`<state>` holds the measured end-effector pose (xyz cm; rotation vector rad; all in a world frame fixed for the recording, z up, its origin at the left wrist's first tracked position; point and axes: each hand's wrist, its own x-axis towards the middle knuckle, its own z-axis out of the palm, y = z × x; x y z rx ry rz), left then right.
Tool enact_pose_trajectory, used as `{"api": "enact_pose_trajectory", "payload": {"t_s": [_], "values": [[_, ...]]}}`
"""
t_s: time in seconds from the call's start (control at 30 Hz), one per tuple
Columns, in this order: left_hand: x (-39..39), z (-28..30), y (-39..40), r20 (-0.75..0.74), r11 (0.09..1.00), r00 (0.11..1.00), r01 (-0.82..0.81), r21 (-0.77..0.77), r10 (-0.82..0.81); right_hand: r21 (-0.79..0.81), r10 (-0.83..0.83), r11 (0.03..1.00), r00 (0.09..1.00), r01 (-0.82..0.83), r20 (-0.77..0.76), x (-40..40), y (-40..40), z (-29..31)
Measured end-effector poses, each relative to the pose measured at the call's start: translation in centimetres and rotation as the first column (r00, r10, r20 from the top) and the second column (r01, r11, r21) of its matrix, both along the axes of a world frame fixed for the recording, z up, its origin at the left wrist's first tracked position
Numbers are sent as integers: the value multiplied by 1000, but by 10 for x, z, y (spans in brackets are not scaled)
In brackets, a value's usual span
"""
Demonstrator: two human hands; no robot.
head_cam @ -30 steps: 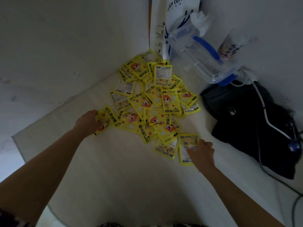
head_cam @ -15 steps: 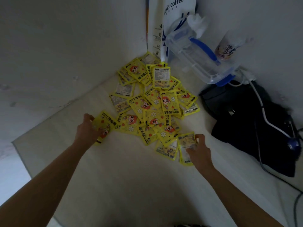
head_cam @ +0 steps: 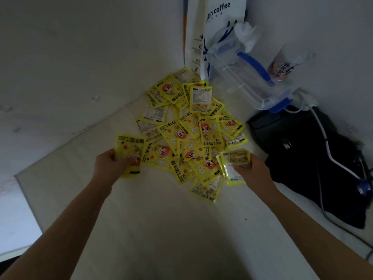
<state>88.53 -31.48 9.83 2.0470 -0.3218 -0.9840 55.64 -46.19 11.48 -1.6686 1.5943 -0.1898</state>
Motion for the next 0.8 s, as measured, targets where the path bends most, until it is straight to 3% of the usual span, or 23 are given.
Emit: {"api": "enact_pose_trajectory", "payload": {"t_s": [0.17,0.33,0.5,0.67,0.8], "values": [[-19,0,-37,-127,995,991,-59,-82,48,-17,95,995,995,-95,40,31,-34,2],[-41,-7,-78,-251,990,962,-129,-65,109,69,8,997,987,-19,163,65,-68,-3],[-55,-19,-106,-329,973,920,-232,-14,215,92,-14,996,985,-2,172,86,-95,-24],[-62,-27,-118,-302,951,904,-309,30,303,48,33,998,998,-36,53,91,-112,-45],[-68,-26,-127,-250,958,926,-284,28,282,62,55,996,998,-57,32,94,-115,-54]]}}
